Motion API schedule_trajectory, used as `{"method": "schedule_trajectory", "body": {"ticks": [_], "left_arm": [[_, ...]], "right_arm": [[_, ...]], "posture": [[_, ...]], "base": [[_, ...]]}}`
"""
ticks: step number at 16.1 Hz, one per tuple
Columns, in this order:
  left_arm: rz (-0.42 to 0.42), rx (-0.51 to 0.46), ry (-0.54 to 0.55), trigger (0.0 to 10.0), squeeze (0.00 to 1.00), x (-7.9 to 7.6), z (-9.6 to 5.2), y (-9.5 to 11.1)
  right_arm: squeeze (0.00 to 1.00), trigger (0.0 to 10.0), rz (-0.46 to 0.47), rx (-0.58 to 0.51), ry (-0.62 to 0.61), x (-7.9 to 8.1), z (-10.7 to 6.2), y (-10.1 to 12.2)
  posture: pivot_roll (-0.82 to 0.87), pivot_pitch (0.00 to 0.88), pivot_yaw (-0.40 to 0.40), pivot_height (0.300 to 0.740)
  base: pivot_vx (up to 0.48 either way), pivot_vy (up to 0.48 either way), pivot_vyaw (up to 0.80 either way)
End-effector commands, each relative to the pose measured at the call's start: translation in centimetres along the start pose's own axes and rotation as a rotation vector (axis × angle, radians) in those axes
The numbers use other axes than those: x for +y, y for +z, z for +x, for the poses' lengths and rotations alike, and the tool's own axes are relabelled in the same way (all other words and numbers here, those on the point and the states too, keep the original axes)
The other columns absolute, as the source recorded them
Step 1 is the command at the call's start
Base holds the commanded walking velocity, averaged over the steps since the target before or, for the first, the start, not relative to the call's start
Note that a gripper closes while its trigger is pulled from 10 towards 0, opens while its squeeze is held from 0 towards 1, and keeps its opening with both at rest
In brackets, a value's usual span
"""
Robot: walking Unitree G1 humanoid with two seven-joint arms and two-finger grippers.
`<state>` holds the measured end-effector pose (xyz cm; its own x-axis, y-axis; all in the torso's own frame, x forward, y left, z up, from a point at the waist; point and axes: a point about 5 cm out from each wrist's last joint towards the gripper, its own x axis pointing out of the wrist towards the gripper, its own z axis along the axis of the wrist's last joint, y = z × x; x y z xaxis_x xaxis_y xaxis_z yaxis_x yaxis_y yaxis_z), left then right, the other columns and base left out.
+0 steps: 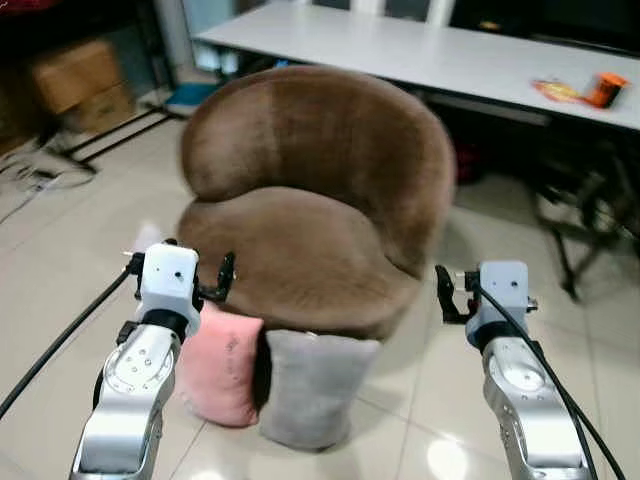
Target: Move the pillow to the sofa from floor
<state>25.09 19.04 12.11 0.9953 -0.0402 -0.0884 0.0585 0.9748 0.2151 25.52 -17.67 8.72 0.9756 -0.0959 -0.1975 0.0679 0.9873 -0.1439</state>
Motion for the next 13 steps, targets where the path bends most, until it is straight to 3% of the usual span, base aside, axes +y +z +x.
{"method": "schedule_trajectory", "body": {"ticks": [1,3,10,13], "left_arm": [[-0.006,-0.002,0.014,10.0,0.0,0.5,0.1,0.1],[-0.011,-0.003,0.023,10.0,0.0,0.6,0.1,0.0],[-0.011,-0.007,0.038,10.0,0.0,0.5,0.2,0.0],[-0.006,-0.004,0.045,10.0,0.0,0.6,0.0,-0.3]], "right_arm": [[1.0,10.0,0.019,-0.025,0.016,0.5,0.3,0.6],[1.0,10.0,-0.009,-0.049,0.006,0.5,0.3,0.9],[1.0,10.0,0.045,-0.104,0.064,0.8,0.7,1.8],[1.0,10.0,0.029,-0.093,0.113,0.8,0.8,1.7]], "posture": [[-0.07,0.0,-0.021,0.74],[-0.07,0.0,-0.022,0.74],[-0.07,0.0,-0.032,0.74],[-0.07,0.0,-0.034,0.74]], "base": [[0.349,0.0,0.8],[0.351,0.0,0.32],[0.325,0.0,0.0],[0.0,0.0,0.0]]}}
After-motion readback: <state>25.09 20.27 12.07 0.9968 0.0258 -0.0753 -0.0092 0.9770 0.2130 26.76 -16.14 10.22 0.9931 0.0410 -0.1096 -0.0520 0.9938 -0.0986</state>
